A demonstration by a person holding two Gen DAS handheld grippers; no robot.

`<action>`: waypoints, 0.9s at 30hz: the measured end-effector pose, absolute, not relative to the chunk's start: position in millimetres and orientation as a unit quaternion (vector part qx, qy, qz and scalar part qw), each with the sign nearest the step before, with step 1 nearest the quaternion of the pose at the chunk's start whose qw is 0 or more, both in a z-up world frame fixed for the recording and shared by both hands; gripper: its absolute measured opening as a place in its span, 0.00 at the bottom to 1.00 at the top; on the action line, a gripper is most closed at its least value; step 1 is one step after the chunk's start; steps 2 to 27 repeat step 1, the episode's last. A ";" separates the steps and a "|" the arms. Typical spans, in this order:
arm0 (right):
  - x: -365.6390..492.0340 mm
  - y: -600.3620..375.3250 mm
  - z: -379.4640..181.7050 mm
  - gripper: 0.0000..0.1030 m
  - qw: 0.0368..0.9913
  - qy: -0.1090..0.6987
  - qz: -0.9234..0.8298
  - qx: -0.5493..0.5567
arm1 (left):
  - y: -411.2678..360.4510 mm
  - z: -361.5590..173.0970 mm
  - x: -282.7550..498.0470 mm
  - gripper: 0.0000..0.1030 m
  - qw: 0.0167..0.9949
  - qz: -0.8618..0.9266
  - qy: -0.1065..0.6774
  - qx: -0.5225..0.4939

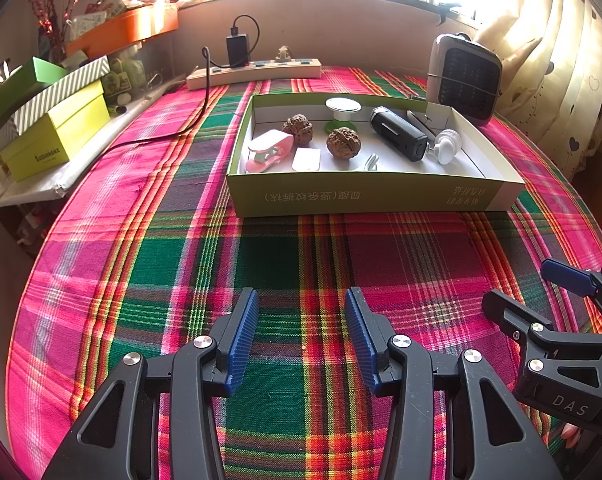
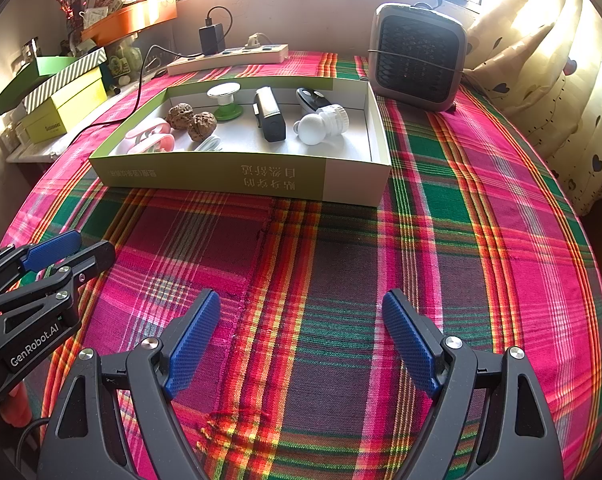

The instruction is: Organize objects

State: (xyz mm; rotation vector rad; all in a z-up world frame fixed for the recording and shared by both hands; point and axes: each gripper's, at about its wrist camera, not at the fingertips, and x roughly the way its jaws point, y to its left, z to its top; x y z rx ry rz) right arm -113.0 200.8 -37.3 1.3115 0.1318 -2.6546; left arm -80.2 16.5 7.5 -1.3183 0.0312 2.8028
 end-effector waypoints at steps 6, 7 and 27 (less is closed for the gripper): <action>-113.0 200.8 -37.3 0.81 0.089 0.044 -0.892 0.441 | 16.4 7.5 -80.2 0.42 0.022 0.905 0.010 -0.425; -113.0 200.8 -37.3 0.81 0.089 0.044 -0.892 0.441 | 16.4 7.5 -80.2 0.42 0.022 0.905 0.010 -0.425; -113.0 200.8 -37.3 0.81 0.089 0.044 -0.892 0.441 | 16.4 7.5 -80.2 0.42 0.022 0.905 0.010 -0.425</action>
